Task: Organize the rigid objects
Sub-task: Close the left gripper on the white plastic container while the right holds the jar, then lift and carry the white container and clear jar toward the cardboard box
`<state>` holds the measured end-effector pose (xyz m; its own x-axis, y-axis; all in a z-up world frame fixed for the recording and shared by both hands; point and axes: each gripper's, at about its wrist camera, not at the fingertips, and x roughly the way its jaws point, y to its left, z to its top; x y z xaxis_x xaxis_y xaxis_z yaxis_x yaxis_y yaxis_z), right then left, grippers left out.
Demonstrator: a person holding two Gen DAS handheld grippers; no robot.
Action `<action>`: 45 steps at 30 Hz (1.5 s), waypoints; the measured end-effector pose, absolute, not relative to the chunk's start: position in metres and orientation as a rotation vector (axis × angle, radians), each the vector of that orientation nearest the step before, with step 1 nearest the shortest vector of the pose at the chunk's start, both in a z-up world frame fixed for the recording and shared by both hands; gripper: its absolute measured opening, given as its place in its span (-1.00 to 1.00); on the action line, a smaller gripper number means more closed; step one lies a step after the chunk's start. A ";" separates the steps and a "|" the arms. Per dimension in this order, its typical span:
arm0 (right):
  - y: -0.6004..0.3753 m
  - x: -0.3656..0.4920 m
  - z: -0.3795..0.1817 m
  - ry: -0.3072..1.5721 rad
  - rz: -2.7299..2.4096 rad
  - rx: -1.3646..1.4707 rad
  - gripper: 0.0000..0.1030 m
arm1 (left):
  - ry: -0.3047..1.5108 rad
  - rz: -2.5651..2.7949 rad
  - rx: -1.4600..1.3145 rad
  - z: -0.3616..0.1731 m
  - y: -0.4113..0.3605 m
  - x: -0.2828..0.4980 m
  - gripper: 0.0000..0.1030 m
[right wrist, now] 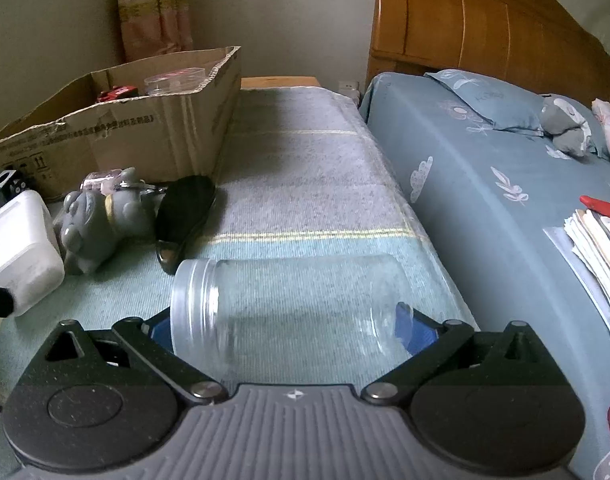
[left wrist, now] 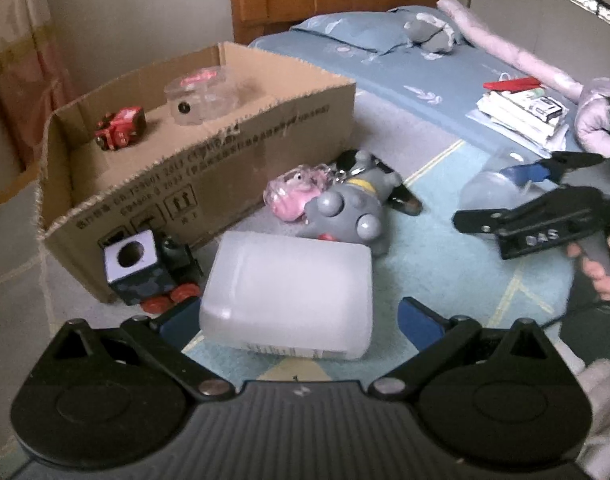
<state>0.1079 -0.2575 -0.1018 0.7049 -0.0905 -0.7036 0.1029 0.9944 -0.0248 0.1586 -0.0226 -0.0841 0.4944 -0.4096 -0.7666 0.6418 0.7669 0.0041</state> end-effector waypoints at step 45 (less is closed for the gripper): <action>-0.256 0.104 -0.080 0.825 -0.052 -0.008 0.97 | 0.875 -0.645 0.345 -0.085 -0.038 0.166 0.62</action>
<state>0.1045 -0.2558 -0.0796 0.6774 -0.0494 -0.7340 0.0434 0.9987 -0.0272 0.1663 -0.0383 -0.0851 0.4705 -0.3784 -0.7972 0.6488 0.7606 0.0219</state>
